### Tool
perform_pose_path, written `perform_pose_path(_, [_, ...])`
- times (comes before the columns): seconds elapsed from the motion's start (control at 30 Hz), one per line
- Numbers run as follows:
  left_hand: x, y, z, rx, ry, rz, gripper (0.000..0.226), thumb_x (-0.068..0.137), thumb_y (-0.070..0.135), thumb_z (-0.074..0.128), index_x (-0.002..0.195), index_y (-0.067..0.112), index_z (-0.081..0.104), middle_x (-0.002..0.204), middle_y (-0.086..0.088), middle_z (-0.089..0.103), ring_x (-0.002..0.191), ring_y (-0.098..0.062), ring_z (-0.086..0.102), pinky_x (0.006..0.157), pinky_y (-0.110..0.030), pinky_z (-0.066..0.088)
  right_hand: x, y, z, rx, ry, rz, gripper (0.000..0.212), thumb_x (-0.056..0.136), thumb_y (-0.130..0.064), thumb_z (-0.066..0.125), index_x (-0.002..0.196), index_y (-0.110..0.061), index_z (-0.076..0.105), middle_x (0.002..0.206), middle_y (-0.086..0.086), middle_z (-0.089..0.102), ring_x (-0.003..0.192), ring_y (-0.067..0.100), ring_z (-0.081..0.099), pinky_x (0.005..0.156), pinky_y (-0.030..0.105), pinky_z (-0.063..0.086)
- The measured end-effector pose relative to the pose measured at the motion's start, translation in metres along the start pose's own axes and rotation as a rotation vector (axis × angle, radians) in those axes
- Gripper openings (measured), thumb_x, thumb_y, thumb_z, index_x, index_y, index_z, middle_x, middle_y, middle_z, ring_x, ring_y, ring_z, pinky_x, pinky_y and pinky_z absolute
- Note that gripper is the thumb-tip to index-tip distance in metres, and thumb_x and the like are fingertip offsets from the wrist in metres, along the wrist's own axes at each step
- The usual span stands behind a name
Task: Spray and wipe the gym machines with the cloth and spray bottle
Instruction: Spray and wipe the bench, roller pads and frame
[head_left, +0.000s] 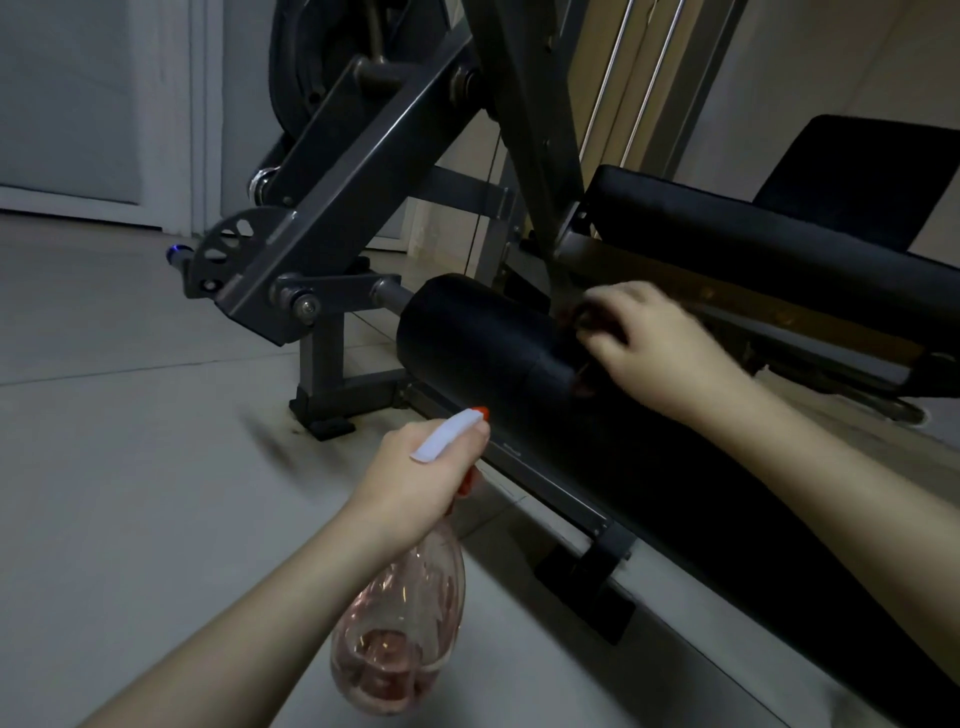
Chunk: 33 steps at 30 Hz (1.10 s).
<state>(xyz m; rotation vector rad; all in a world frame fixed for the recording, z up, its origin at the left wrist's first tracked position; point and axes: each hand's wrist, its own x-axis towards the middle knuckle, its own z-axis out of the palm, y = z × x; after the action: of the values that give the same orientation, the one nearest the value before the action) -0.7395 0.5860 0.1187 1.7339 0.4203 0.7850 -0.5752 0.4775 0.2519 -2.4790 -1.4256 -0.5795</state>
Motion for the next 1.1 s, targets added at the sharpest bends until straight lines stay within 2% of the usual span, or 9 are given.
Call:
perform_pose_path(0.1, [0.0,-0.001,0.002,0.003,0.006,-0.011,0.043,0.093,0.049,0.049,0.066,0.017,0.06,0.075,-0.013,0.069,0.066,-0.02,0.061,0.059,-0.029,0.043,-0.021,-0.02,0.03,-0.33,-0.073,-0.115,0.069,0.091,-0.047,0.052,0.148,-0.025,0.02,0.157,0.009,0.012,0.141,0.031,0.02,0.112,0.041,0.026])
perform_pose_path(0.17, [-0.001,-0.003,0.002,0.006,0.01,-0.005,0.043,0.093,0.049,0.049,0.065,0.017,0.06,0.074,-0.012,0.069,0.069,-0.024,0.063,0.062,-0.031,0.045,-0.018,-0.025,0.04,-0.429,-0.049,-0.128,0.071,0.092,-0.048,0.05,0.149,-0.021,0.017,0.157,0.013,0.007,0.141,0.035,0.017,0.113,0.043,0.024])
perform_pose_path(0.3, [0.003,-0.007,0.0,-0.009,0.029,-0.023,0.045,0.092,0.051,0.05,0.064,0.017,0.06,0.074,-0.013,0.069,0.073,-0.029,0.064,0.064,-0.033,0.046,0.005,-0.038,0.049,-0.467,-0.043,-0.208,0.066,0.094,-0.044,0.048,0.147,-0.016,0.022,0.156,0.017,0.01,0.14,0.039,0.017,0.111,0.045,0.026])
perform_pose_path(0.4, [0.006,-0.009,-0.002,-0.034,0.051,-0.056,0.049,0.084,0.059,0.051,0.06,0.017,0.059,0.073,-0.012,0.069,0.067,-0.023,0.063,0.06,-0.032,0.044,0.024,-0.054,0.065,-0.501,-0.029,-0.259,0.062,0.094,-0.041,0.049,0.145,-0.013,0.027,0.154,0.019,0.013,0.138,0.042,0.018,0.11,0.047,0.027])
perform_pose_path(0.6, [0.007,-0.019,-0.008,-0.046,0.086,-0.092,0.047,0.093,0.045,0.052,0.074,0.004,0.063,0.075,-0.011,0.07,0.067,-0.022,0.063,0.06,-0.029,0.044,0.066,-0.079,0.096,-0.502,0.008,-0.326,0.072,0.093,-0.04,0.05,0.149,-0.013,0.014,0.154,0.021,0.011,0.138,0.043,0.018,0.11,0.049,0.027])
perform_pose_path(0.7, [0.006,-0.024,-0.013,-0.059,0.094,-0.114,0.049,0.093,0.043,0.052,0.076,-0.002,0.06,0.075,-0.015,0.069,0.064,-0.02,0.058,0.057,-0.027,0.04,0.09,-0.093,0.105,-0.493,0.014,-0.356,0.069,0.093,-0.04,0.051,0.149,-0.013,0.018,0.153,0.02,0.015,0.138,0.042,0.02,0.11,0.049,0.027])
perform_pose_path(0.83, [0.006,-0.03,-0.02,-0.029,0.125,-0.149,0.045,0.091,0.045,0.053,0.078,0.004,0.065,0.077,-0.015,0.071,0.066,-0.022,0.061,0.058,-0.027,0.042,0.113,-0.104,0.108,-0.454,-0.005,-0.378,0.066,0.093,-0.041,0.051,0.147,-0.013,0.025,0.152,0.019,0.02,0.137,0.04,0.022,0.111,0.048,0.028])
perform_pose_path(1.0, [0.004,-0.025,-0.02,0.001,0.134,-0.154,0.045,0.092,0.046,0.052,0.082,0.004,0.067,0.077,-0.01,0.072,0.075,-0.029,0.067,0.059,-0.029,0.045,0.106,-0.093,0.097,-0.396,-0.028,-0.41,0.054,0.094,-0.031,0.051,0.141,-0.01,0.037,0.147,0.017,0.031,0.135,0.034,0.028,0.107,0.043,0.035])
perform_pose_path(1.1, [0.002,-0.017,-0.014,-0.003,0.107,-0.154,0.047,0.091,0.047,0.052,0.084,0.003,0.066,0.078,-0.012,0.072,0.073,-0.028,0.065,0.06,-0.03,0.044,0.081,-0.077,0.08,-0.363,-0.057,-0.398,0.057,0.093,-0.021,0.053,0.144,-0.01,0.032,0.15,0.017,0.025,0.137,0.033,0.027,0.108,0.041,0.035])
